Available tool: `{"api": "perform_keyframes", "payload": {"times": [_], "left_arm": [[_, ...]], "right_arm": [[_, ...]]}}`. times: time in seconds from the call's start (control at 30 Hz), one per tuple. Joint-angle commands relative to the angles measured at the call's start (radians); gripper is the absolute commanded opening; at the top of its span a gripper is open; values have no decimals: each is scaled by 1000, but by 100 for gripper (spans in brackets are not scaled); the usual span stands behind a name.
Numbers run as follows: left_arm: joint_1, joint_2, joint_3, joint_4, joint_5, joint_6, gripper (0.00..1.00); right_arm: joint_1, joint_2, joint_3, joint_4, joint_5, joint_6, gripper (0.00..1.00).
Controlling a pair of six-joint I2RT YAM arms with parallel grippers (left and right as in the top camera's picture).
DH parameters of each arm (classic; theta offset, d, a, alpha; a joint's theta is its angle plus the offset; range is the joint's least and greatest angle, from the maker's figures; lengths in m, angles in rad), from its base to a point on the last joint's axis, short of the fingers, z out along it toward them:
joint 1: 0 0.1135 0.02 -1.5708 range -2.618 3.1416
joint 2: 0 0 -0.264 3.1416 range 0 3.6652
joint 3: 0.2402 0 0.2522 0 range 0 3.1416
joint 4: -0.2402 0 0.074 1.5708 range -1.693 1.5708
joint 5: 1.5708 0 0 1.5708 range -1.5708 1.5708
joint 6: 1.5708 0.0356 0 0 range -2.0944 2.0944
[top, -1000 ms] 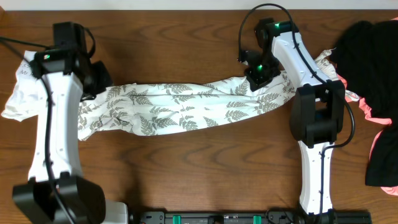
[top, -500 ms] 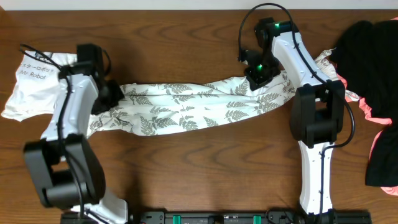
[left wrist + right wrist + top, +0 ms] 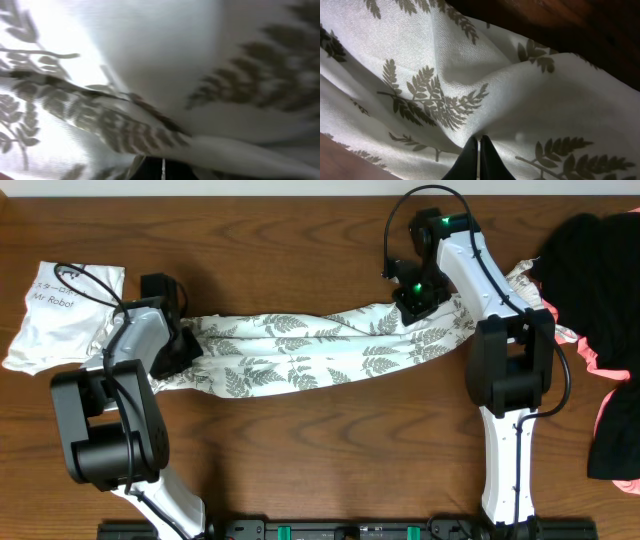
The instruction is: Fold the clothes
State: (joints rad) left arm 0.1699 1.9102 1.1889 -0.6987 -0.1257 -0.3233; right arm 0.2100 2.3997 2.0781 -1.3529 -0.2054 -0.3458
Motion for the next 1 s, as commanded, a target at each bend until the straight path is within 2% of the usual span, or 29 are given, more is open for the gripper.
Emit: {"api": "perform_keyframes", "payload": {"times": [0.0, 0.2, 0.47, 0.57, 0.63, 0.77, 0.97], "left_arm": [[29, 31, -8, -14, -44, -15, 6], [34, -39, 21, -21, 30, -14, 6], [1, -314, 77, 53, 197, -16, 6], [-39, -375, 77, 61, 197, -19, 6], [-66, -383, 77, 59, 197, -19, 6], [-124, -349, 66, 52, 197, -19, 6], [-181, -262, 61, 54, 193, -3, 6]], "right_arm": [[-3, -17, -6, 3, 2, 17, 2], [-6, -17, -6, 16, 26, 17, 1], [-8, -19, 16, 53, 14, 38, 1], [-9, -19, 61, 61, 24, 63, 1], [-14, -19, 89, 73, 77, 123, 1], [-41, -19, 130, 99, 301, 360, 1], [-97, -21, 157, 74, 343, 572, 1]]}}
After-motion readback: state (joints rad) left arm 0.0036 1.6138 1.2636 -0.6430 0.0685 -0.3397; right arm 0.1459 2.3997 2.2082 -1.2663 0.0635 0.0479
